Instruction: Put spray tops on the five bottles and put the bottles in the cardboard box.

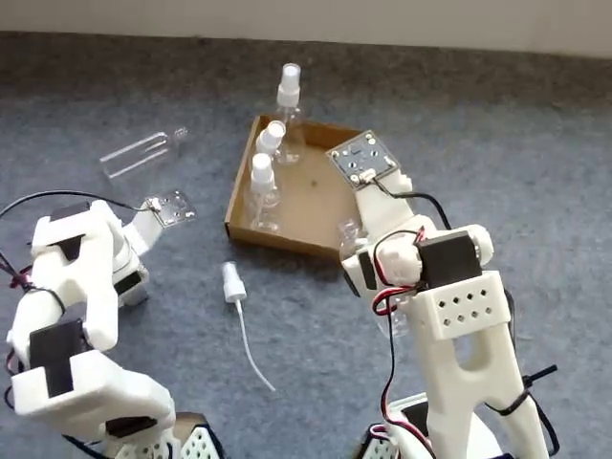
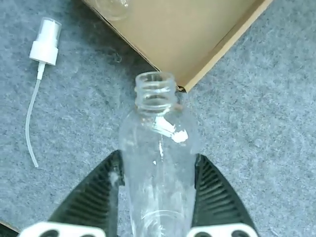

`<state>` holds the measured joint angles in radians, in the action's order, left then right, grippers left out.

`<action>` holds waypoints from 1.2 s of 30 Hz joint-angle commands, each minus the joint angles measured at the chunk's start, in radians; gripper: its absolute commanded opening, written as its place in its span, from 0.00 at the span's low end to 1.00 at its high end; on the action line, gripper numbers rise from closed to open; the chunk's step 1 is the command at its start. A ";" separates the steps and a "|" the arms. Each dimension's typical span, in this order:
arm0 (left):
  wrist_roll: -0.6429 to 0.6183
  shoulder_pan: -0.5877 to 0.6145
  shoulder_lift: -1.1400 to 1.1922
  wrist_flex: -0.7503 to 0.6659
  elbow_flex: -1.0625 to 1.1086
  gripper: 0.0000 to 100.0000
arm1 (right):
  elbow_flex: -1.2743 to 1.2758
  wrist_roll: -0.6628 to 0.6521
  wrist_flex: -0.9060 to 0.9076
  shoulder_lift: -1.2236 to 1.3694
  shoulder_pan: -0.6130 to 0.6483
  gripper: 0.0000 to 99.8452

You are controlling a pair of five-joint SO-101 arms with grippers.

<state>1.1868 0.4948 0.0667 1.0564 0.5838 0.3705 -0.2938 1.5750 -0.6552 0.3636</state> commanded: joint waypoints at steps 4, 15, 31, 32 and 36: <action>-0.120 0.058 -0.170 -0.037 -0.094 0.05 | -0.007 0.005 0.004 -0.036 0.005 0.03; -0.437 0.084 -0.501 0.008 -0.094 0.04 | -0.007 0.005 0.004 -0.036 0.007 0.03; -1.229 -0.259 -0.895 0.176 -0.644 0.04 | 0.128 0.080 -0.348 -0.246 0.325 0.03; -1.252 -0.285 -0.895 0.176 -0.684 0.04 | 0.177 0.077 -0.383 -0.303 0.340 0.03; -1.339 -0.392 -0.895 0.176 -0.806 0.04 | 0.437 0.075 -0.541 -0.545 0.358 0.03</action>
<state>-0.0698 0.2094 -0.8155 1.2313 -0.0806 0.6728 -0.2248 1.1531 -1.0280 0.7043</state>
